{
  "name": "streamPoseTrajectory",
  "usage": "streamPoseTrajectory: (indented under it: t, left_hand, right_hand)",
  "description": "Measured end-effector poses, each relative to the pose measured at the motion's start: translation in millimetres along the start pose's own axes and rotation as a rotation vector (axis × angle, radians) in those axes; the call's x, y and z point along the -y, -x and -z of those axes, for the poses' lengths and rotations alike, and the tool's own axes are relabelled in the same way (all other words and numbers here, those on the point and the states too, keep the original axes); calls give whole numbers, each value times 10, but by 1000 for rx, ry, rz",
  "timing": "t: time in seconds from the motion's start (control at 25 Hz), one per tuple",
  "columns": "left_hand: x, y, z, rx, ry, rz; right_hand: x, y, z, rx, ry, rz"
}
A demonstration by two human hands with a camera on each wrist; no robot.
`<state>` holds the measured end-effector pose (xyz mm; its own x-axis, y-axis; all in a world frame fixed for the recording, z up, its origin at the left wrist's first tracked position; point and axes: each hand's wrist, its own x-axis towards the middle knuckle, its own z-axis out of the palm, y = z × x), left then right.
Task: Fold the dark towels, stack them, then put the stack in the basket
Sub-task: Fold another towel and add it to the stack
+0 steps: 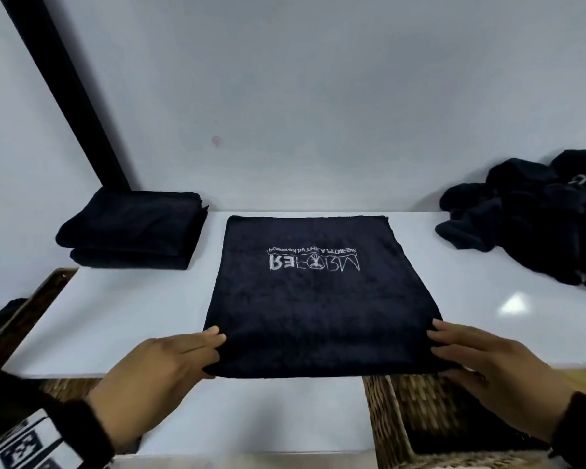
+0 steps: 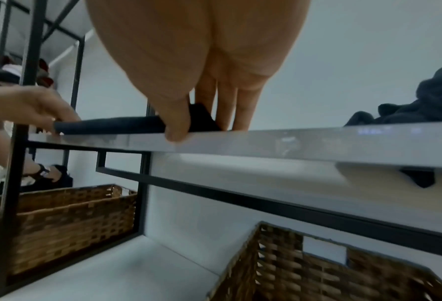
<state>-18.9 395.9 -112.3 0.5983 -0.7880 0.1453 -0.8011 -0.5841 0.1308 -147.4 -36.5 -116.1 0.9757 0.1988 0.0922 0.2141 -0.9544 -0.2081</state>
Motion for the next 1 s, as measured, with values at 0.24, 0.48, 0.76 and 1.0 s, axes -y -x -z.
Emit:
streamPoseTrajectory:
  t: [0.24, 0.48, 0.76, 1.0]
  left_hand:
    - [157, -269, 444, -283, 260, 123]
    - [472, -1182, 1623, -528, 482, 309]
    - [752, -1903, 2271, -683, 730, 390]
    - [819, -2300, 2466, -826, 926, 338]
  right_hand:
    - [9, -273, 419, -287, -238, -172]
    - [-87, -1261, 1624, -663, -423, -235]
    - [-221, -2013, 2267, -739, -739, -261]
    - [-358, -2449, 2483, -818, -939, -201]
